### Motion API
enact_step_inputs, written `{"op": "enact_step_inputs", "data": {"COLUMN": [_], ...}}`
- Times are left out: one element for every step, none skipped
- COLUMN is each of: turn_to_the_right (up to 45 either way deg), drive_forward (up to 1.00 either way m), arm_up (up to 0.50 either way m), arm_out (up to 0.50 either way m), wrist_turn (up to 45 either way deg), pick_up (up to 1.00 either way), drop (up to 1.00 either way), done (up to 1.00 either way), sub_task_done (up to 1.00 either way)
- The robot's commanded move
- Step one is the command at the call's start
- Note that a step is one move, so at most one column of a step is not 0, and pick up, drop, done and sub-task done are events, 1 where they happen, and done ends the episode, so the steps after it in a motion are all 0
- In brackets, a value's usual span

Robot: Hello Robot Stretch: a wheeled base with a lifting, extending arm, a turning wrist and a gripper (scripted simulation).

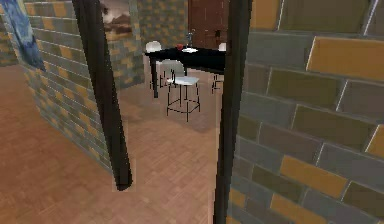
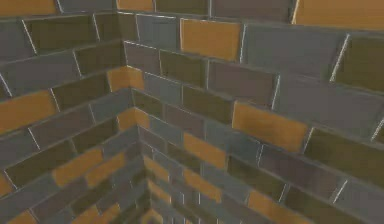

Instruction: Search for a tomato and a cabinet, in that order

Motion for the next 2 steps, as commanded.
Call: {"op": "enact_step_inputs", "data": {"turn_to_the_right": [0.0,-12.0], "drive_forward": [0.3,0.0], "arm_up": [0.0,0.0], "arm_out": [0.0,0.0], "wrist_turn": [0.0,0.0], "pick_up": [0.0,0.0], "drop": [0.0,0.0], "done": [0.0,0.0], "sub_task_done": [0.0,0.0]}}
